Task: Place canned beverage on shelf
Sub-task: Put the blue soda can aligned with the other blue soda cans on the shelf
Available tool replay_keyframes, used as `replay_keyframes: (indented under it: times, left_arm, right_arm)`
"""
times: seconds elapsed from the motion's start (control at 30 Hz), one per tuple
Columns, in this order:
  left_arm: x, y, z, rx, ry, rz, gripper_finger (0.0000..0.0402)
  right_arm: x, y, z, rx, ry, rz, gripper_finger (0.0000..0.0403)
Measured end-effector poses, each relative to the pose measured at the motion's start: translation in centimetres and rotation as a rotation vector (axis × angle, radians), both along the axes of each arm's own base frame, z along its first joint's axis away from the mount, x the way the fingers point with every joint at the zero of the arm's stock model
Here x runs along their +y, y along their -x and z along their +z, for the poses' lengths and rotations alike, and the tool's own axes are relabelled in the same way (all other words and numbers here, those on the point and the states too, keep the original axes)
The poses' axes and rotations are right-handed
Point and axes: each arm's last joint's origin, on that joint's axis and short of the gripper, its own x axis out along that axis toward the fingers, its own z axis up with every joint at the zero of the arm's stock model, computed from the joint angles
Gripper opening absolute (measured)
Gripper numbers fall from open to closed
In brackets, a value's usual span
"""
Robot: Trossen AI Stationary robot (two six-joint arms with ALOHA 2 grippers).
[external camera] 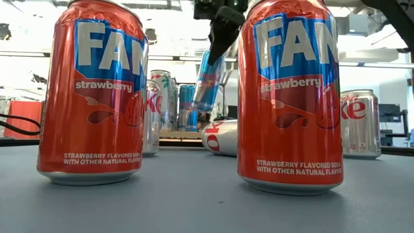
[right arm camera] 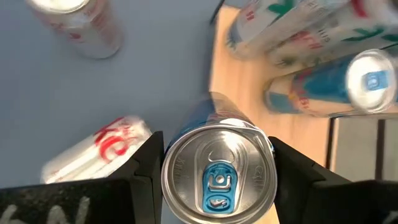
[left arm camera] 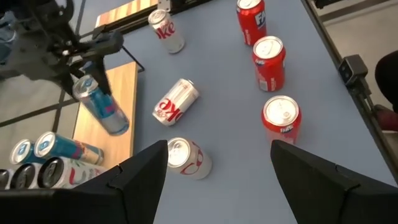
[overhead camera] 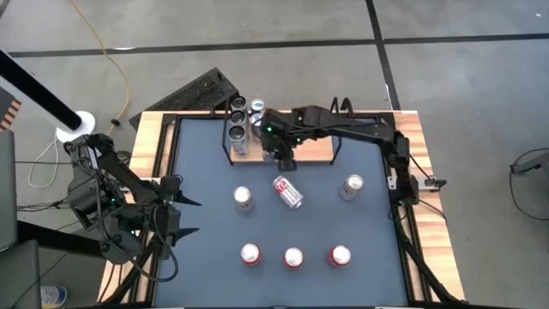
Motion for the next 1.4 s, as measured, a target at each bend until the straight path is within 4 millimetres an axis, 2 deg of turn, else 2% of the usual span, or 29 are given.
replay_keyframes:
  times: [0.23, 0.3, 0.43, 0.7, 1.03, 1.4]
  left_arm:
    - [0.1, 0.0, 0.0, -0.015, -0.017, 0.021, 0.0275]
    - [0.2, 0.0, 0.0, -0.018, -0.023, 0.026, 0.0275]
    - [0.2, 0.0, 0.0, -0.027, -0.026, 0.037, 0.0275]
    - [0.2, 0.0, 0.0, -0.035, -0.025, 0.05, 0.0275]
    - [0.2, 0.0, 0.0, -0.036, -0.024, 0.052, 0.0275]
    - [0.2, 0.0, 0.0, -0.036, -0.025, 0.052, 0.0275]
  right_arm:
    - [-2.7, -0.7, -1.1, -0.029, -0.043, 0.008, 0.0191]
    - [-3.4, -1.1, -2.5, 0.008, -0.048, 0.005, 0.0191]
    - [-4.0, -1.6, -3.7, 0.042, -0.04, 0.018, 0.0197]
    - [-4.2, -1.9, -3.9, 0.051, -0.028, 0.036, 0.0203]
    - [-4.3, -2.1, -3.9, 0.038, -0.023, 0.038, 0.024]
    - [-4.3, -2.1, -3.6, 0.036, 0.0, 0.031, 0.0245]
